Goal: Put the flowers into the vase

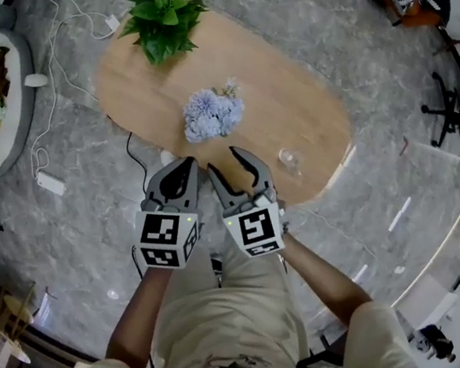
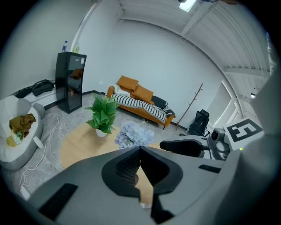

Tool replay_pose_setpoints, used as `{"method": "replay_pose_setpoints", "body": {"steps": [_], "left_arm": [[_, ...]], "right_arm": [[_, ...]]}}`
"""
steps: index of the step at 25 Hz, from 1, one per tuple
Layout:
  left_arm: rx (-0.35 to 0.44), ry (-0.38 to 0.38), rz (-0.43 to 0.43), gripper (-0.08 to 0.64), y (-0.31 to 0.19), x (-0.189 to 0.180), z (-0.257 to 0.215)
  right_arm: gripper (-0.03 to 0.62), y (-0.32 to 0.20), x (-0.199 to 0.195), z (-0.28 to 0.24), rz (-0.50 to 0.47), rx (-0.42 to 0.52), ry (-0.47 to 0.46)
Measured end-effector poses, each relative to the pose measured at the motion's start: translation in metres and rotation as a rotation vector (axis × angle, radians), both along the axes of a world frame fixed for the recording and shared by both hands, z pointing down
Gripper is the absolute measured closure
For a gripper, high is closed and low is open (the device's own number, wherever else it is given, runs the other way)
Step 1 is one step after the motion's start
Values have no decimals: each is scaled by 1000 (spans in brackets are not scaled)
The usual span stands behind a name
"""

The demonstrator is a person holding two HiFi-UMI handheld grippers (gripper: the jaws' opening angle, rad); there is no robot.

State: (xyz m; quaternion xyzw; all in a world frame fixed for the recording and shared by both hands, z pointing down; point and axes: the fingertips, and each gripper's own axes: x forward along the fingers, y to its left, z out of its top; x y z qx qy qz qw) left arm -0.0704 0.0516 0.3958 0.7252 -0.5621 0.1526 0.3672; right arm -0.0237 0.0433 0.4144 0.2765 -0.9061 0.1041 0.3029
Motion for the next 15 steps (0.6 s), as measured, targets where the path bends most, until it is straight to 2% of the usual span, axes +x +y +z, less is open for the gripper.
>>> {"method": "replay_pose_setpoints", "body": {"steps": [3, 9, 15], "left_arm": [[9, -3, 3, 552, 0, 1, -16], [21, -10, 14, 552, 3, -1, -44], [47, -20, 48, 552, 6, 5, -76]], "right_arm": [[412, 2, 1, -17, 25, -21, -24], [459, 6, 1, -54, 44, -6, -52], [509, 2, 9, -88, 124, -26, -96]]}}
